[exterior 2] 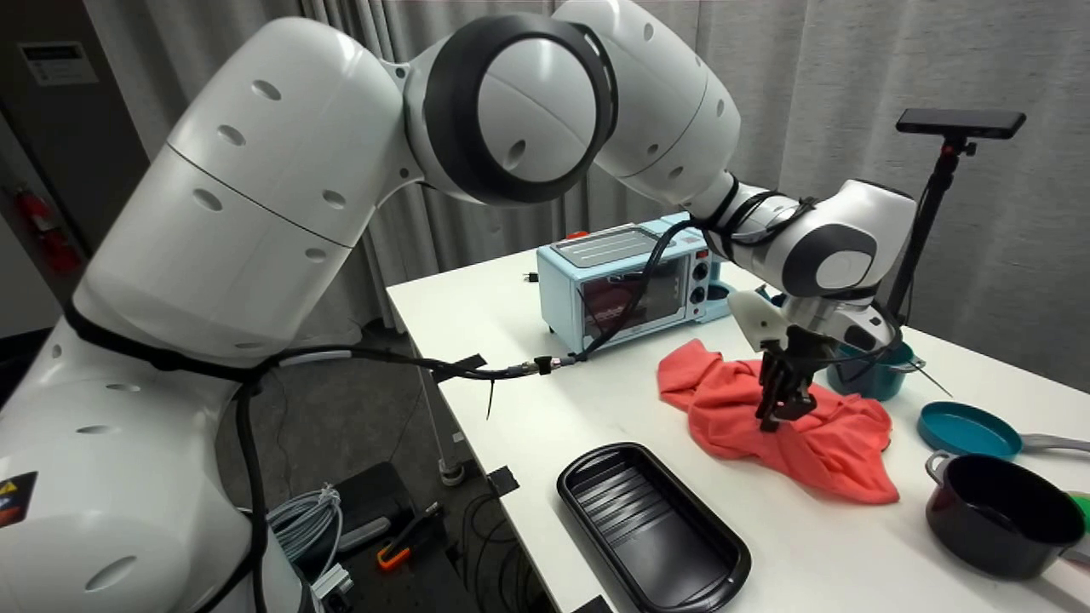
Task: Unfold the orange cloth
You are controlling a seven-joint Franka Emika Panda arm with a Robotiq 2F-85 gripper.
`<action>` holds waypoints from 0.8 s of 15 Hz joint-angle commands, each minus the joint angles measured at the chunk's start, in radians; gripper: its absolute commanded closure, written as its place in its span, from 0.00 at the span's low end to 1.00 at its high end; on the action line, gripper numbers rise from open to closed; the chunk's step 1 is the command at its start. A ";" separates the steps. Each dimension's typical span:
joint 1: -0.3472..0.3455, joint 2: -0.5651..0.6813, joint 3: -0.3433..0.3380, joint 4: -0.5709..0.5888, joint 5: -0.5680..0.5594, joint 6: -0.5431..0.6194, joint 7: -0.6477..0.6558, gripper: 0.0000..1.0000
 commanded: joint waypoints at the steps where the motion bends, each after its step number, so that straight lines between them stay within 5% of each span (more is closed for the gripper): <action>1: 0.001 -0.011 0.007 0.001 -0.013 -0.013 0.006 1.00; 12: -0.007 -0.083 0.009 -0.045 0.008 0.076 -0.002 1.00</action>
